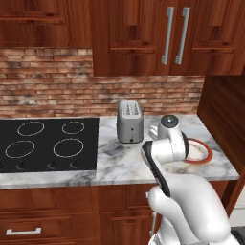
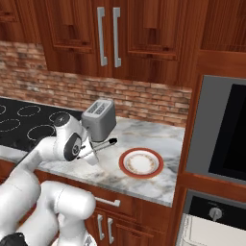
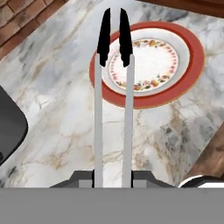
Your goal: Pick up the tongs from the counter and place them near the plate next to the oven.
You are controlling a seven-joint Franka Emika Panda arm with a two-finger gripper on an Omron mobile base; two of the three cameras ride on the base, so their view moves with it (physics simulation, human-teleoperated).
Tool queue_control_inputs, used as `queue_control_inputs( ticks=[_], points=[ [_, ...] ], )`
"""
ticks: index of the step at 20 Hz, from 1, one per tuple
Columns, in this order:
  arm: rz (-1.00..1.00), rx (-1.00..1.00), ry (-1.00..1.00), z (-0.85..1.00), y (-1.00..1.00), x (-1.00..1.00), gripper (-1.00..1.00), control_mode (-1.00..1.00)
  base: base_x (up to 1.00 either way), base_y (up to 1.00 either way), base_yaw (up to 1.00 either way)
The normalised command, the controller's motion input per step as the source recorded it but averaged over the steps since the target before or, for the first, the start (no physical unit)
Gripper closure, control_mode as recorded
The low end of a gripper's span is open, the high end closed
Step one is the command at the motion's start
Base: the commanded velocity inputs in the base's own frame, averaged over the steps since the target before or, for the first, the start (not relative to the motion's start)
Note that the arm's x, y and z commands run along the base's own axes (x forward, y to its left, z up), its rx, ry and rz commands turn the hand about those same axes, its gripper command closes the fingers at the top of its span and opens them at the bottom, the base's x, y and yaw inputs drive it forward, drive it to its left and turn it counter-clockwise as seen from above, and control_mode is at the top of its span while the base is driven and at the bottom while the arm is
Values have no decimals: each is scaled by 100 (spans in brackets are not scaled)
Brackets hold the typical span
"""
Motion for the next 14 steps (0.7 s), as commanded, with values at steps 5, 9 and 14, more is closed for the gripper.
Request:
queue_control_inputs(
  ticks=[5, 9, 14],
  points=[
    [12, -9, 23, -16, -9, 75, 100, -100, 0, 0, 0],
    [16, -5, 24, -16, -30, 54, 100, -100, 0, 0, 0],
    [16, -2, 16, -25, -42, 24, 100, -100, 0, 0, 0]
  ],
)
